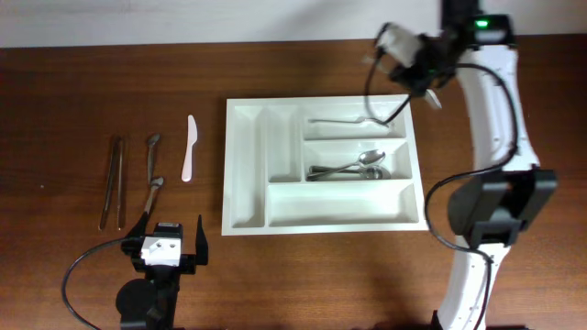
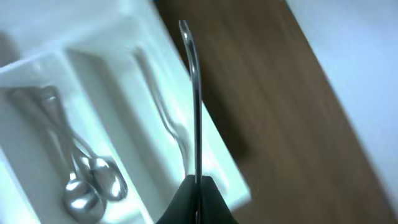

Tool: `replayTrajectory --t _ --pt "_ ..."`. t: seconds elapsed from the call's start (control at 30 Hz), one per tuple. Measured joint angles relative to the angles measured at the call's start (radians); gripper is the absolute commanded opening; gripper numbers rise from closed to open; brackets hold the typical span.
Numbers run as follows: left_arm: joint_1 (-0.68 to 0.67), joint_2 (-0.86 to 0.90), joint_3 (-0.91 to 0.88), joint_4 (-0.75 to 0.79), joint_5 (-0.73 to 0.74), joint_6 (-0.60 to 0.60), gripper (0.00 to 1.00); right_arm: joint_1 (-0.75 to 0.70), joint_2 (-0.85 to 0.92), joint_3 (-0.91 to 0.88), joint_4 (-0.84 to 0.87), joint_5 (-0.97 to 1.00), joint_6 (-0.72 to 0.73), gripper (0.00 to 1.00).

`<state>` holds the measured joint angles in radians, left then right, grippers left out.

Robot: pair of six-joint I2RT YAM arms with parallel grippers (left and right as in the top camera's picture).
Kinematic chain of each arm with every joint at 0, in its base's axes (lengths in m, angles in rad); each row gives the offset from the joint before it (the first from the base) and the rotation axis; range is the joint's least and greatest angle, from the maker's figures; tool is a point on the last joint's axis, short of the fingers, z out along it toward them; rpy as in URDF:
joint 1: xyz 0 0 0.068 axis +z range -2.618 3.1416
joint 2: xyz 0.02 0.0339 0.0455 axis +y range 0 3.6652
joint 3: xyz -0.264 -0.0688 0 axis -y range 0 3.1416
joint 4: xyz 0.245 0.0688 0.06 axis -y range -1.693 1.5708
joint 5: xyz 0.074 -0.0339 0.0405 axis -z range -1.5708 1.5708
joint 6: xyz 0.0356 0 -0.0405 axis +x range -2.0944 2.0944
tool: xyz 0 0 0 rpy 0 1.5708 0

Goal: Pack container
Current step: 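Place the fork in the upper right compartment and withdraw right gripper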

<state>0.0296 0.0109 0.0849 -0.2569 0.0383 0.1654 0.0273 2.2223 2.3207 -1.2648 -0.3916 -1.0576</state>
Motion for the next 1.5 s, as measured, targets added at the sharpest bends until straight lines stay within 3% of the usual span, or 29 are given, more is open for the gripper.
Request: replayTrajectory --t 0.2,0.8,0.87,0.9,1.17,1.27,1.4,1.5 --pt "0.000 0.000 0.000 0.000 0.000 0.000 0.99 0.111 0.007 -0.002 0.004 0.009 -0.140 0.04" --pt "0.000 0.000 0.000 0.000 0.000 0.000 0.99 0.113 0.164 -0.098 0.023 0.019 -0.156 0.06" --pt "0.000 0.000 0.000 0.000 0.000 0.000 0.99 0.113 0.167 -0.104 0.031 0.019 -0.152 0.22" --pt "0.000 0.000 0.000 0.000 0.000 0.000 0.99 0.113 0.168 -0.107 0.035 0.019 -0.155 0.36" --pt "0.000 0.000 0.000 0.000 0.000 0.000 0.99 0.114 0.169 -0.113 0.109 -0.008 -0.116 0.61" --pt "0.000 0.000 0.000 0.000 0.000 0.000 0.99 0.110 0.169 -0.097 0.149 -0.006 0.003 0.63" --pt "0.000 0.000 0.000 0.000 0.000 0.000 0.99 0.085 0.169 0.046 0.124 0.109 0.275 0.77" --pt "0.000 0.000 0.000 0.000 0.000 0.000 0.99 -0.020 0.167 0.240 0.002 0.207 0.549 0.85"
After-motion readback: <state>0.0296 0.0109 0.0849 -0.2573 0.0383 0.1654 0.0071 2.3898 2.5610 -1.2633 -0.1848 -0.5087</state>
